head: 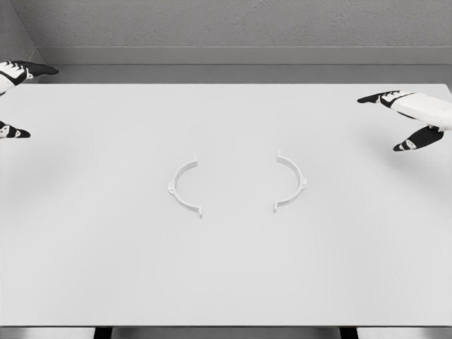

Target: Assemble PVC drainage pipe clamps

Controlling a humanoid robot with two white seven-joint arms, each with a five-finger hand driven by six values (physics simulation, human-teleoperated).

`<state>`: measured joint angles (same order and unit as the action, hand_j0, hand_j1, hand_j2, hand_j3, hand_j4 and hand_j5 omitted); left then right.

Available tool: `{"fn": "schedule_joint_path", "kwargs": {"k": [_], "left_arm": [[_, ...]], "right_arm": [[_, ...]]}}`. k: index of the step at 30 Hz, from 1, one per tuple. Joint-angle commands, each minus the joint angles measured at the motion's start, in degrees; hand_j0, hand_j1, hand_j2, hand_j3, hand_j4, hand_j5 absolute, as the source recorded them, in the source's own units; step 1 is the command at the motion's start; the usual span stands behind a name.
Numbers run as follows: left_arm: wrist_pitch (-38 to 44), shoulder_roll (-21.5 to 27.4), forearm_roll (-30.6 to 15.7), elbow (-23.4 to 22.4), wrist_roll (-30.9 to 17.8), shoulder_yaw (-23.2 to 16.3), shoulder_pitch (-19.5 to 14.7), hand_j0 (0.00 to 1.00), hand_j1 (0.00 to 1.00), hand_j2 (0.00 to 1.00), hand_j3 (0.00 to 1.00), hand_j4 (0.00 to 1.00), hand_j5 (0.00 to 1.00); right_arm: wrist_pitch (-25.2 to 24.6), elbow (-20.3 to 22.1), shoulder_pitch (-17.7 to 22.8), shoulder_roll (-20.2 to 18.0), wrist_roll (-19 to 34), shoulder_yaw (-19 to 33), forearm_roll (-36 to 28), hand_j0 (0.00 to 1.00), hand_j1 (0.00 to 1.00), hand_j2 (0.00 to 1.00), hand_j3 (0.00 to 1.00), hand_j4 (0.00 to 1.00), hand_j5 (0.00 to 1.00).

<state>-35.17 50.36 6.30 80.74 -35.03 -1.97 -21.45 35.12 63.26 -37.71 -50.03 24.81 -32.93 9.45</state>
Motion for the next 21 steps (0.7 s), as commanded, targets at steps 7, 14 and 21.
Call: {"fn": "schedule_joint_path", "kwargs": {"k": [7,14,21], "left_arm": [[0.17,-0.79,0.20,-0.06,0.03,-0.13,-1.23,1.00,1.00,1.00,1.00,1.00,1.00],[0.17,-10.54,8.46,-0.76,0.03,-10.59,-7.29,1.00,1.00,1.00,1.00,1.00,1.00],[0.17,-18.37,14.61,-4.10,0.03,-9.89,-7.12,1.00,1.00,1.00,1.00,1.00,1.00]], "right_arm": [[-0.12,-3.23,-0.35,3.01,-0.20,-0.29,-0.31,1.00,1.00,1.00,1.00,1.00,1.00],[-0.12,-4.46,-0.35,6.79,0.24,-0.56,-0.04,1.00,1.00,1.00,1.00,1.00,1.00],[-0.12,-4.46,-0.44,10.39,0.24,-0.56,1.71,1.00,1.00,1.00,1.00,1.00,1.00]]}}
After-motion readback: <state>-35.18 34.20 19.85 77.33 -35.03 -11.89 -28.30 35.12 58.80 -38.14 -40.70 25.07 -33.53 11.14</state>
